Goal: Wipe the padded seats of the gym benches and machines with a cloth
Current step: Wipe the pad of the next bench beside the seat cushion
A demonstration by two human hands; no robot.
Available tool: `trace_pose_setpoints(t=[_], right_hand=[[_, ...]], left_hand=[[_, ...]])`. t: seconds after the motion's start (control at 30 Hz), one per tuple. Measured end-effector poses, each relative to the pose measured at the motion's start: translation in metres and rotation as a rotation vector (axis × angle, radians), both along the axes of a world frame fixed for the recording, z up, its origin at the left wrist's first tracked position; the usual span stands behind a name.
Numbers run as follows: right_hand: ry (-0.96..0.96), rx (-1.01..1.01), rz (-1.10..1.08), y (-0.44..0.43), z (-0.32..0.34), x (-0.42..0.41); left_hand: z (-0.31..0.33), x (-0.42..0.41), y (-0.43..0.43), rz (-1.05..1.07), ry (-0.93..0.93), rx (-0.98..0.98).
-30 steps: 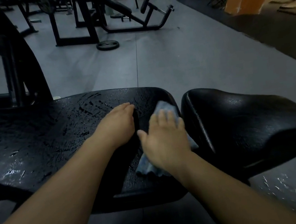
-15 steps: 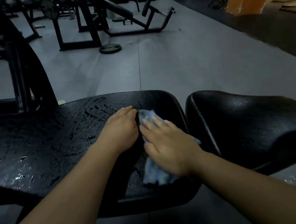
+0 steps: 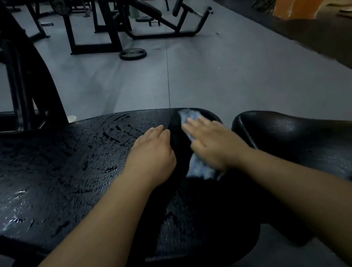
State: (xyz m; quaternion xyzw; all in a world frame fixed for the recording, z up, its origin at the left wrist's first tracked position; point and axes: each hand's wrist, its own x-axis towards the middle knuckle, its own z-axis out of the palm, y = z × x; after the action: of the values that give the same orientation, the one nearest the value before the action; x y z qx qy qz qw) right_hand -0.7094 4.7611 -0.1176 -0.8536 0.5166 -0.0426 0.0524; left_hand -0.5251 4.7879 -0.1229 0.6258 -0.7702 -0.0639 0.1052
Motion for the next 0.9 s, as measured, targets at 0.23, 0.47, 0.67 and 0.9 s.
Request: trace_pose_setpoints(t=[0.23,0.47,0.67,0.9], right_hand=[[-0.025,-0.046,0.043,-0.016,-0.004,0.043],[0.01,-0.02,-0.075,-0.048,0.001,0.021],[-0.03,-0.027,0.066,-0.021,-0.001,0.057],[0.02,-0.019,-0.015,-0.041,0.004,0.028]], left_hand=[[-0.003,0.006,-0.008,0.003,0.027,-0.027],[-0.001,0.011,-0.006,0.008,-0.039,-0.02],[-0.005,0.012,0.0,0.02,-0.003,-0.071],[0.003,0.02,0.03,0.105,-0.048,-0.008]])
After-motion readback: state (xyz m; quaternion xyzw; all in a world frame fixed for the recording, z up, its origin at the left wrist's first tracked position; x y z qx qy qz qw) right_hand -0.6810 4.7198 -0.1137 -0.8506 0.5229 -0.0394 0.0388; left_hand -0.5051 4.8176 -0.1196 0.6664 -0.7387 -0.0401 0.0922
